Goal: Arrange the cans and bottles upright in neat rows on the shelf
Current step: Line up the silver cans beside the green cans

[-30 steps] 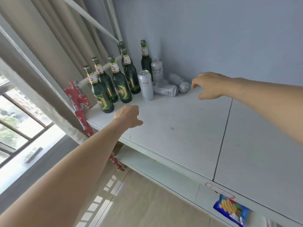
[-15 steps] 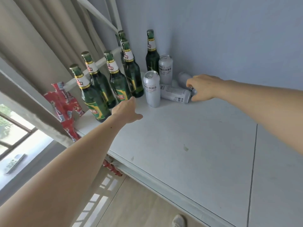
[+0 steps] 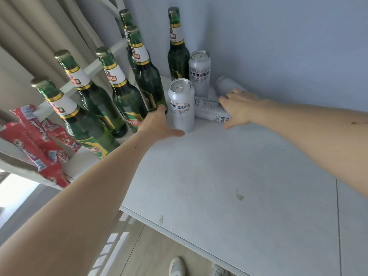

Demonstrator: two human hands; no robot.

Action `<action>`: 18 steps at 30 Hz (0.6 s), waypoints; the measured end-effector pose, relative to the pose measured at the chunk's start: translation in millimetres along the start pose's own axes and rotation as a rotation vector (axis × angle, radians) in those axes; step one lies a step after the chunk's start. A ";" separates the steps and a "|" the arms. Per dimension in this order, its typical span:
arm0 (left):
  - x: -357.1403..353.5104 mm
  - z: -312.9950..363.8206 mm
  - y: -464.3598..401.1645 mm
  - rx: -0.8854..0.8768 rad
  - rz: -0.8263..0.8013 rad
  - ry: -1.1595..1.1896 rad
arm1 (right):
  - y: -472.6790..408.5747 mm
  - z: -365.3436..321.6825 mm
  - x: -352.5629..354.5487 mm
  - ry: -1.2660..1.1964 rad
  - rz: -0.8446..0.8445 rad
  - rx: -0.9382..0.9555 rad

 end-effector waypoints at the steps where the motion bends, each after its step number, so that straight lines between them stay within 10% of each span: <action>1: -4.3 0.9 -4.0 -0.010 -0.010 0.017 | -3.1 -0.1 -4.4 -0.001 -0.011 -0.010; 18: -22.6 9.0 -17.9 0.030 0.006 0.358 | -11.9 3.5 -24.4 -0.105 -0.024 -0.090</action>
Point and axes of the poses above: each hand's wrist, its own y-axis away from the middle knuckle, its own x-axis out of the back of the hand, z = x × y, the point moved 8 cm from there along -y, towards the middle knuckle, and after that the axes turned 13 degrees about z, right-handed, at the moved point
